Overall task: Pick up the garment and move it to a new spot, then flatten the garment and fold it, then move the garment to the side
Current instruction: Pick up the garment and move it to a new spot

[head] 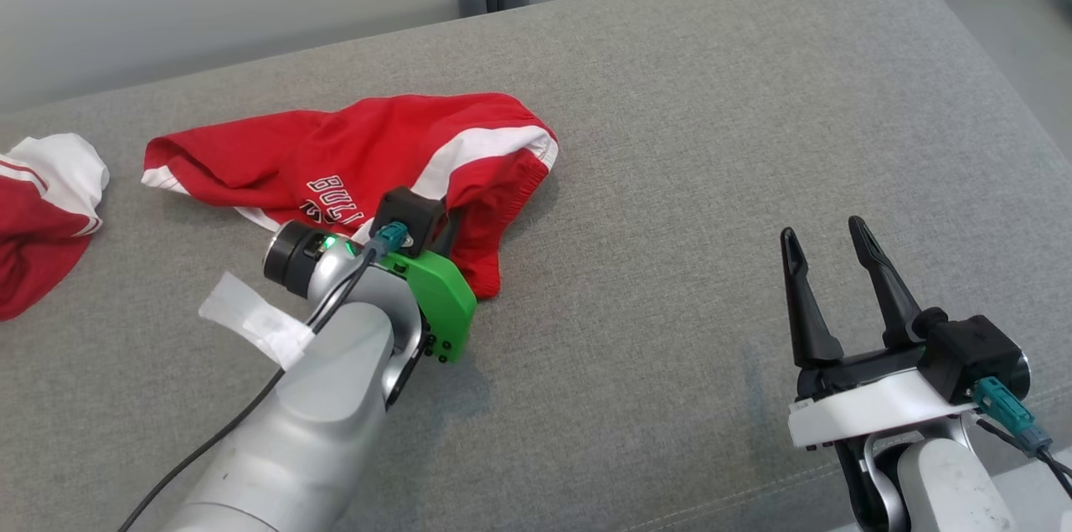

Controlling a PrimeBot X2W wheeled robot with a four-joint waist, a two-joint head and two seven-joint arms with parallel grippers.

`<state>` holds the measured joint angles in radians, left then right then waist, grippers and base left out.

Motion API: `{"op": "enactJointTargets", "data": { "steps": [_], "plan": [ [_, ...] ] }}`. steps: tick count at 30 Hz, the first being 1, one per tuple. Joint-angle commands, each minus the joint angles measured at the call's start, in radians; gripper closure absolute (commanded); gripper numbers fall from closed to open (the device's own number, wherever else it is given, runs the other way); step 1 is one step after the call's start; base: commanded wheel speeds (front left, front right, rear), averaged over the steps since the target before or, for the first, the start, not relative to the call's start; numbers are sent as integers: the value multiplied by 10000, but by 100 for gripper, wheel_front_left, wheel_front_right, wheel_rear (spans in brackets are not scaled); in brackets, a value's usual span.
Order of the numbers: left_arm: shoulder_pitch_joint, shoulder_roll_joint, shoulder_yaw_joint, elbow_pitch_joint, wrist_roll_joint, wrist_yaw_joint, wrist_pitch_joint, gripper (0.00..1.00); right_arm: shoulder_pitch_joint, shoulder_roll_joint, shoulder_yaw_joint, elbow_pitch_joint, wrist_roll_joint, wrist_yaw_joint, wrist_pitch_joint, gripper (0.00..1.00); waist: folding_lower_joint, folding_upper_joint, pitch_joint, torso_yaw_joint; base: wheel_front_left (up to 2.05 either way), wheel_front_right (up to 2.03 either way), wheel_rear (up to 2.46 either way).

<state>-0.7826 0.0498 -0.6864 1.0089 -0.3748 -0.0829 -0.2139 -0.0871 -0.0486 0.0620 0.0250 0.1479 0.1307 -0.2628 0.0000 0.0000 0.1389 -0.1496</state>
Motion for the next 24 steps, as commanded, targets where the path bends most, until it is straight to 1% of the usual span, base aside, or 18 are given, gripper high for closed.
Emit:
{"op": "enactJointTargets", "data": {
  "steps": [1,5,10,15,16,17,18,19,21,22,23,24],
  "plan": [
    [86,19,-80,-39,-21,84,-72,100,-69,-33,-9,-29,24,1,-39,0,0,0,157,-108,0,0,0],
    [359,22,-756,-163,-380,467,-147,100,-143,-33,25,32,59,1,-39,0,0,0,275,-157,0,0,0],
    [543,25,-1638,-12,-499,882,-196,100,-210,-33,72,69,97,1,-39,0,0,0,354,-187,0,0,0],
    [716,22,-2020,52,-993,1220,-275,100,-204,-33,52,107,94,1,-39,0,0,0,383,-137,0,0,0],
    [757,24,-2066,28,-1085,1300,-304,92,-197,-33,46,118,96,1,-39,0,0,0,382,-118,0,0,0],
    [786,24,-2114,5,-1155,1389,-341,76,-196,-33,36,127,97,1,-39,0,0,0,378,-94,0,0,0],
    [820,24,-2185,-23,-1229,1470,-357,50,-202,-33,35,136,100,1,-39,0,0,0,368,-67,0,0,0],
    [887,25,-2276,-8,-1330,1532,-363,26,-209,-33,42,146,102,1,-39,0,0,0,354,-36,0,0,0],
    [1006,23,-2472,4,-1498,1579,-389,21,-222,-33,56,172,106,1,-39,0,0,0,322,20,0,0,0],
    [1046,23,-2556,23,-1574,1591,-404,14,-231,-33,65,176,104,1,-39,0,0,0,310,44,0,0,0],
    [1121,22,-2715,2,-1702,1632,-435,0,-230,-33,57,184,109,1,-39,0,0,0,283,93,0,0,0],
    [1164,20,-2750,-81,-1791,1645,-432,0,-219,-35,36,182,106,1,-39,0,0,0,270,123,0,0,0]
  ]
}}
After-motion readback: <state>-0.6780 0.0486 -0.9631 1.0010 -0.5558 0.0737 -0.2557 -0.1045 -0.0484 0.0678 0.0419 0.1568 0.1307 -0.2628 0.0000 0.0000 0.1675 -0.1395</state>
